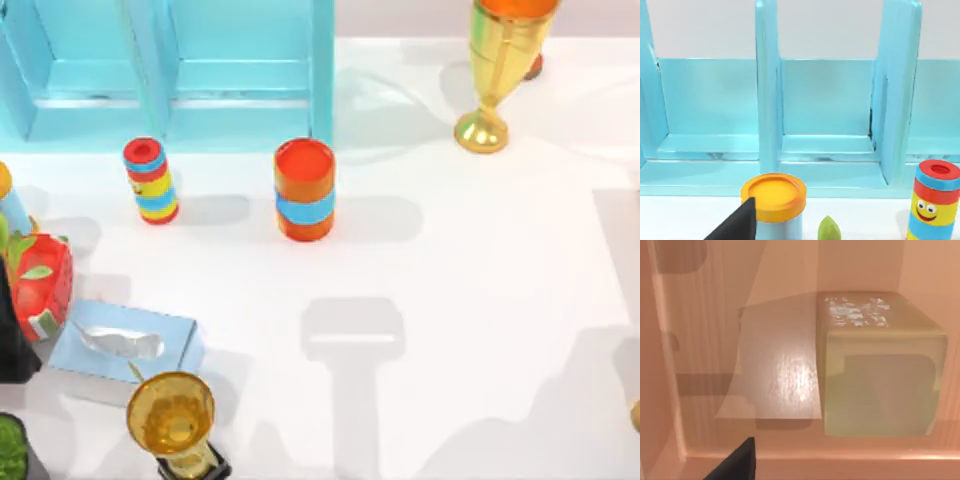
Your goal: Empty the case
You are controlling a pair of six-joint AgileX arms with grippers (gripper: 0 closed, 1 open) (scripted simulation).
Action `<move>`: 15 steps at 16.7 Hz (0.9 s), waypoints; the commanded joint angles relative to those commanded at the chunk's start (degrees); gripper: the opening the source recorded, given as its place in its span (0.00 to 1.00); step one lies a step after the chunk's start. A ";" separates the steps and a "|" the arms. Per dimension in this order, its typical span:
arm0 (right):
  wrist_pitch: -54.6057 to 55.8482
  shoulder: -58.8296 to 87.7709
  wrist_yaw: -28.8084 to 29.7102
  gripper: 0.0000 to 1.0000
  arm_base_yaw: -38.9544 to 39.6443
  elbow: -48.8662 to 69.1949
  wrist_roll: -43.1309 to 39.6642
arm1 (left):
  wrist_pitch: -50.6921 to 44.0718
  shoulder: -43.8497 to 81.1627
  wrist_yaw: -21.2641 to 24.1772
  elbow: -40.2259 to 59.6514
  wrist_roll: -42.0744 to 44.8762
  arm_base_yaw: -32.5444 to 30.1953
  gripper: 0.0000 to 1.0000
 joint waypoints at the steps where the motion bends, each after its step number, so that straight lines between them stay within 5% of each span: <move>1: 0.65 0.21 0.00 1.00 -0.06 -0.50 0.09 | 0.00 0.00 0.00 0.00 0.00 0.00 1.00; 15: 22.71 6.41 0.01 1.00 0.05 -16.44 0.31 | 0.00 0.00 0.00 0.00 0.00 0.00 1.00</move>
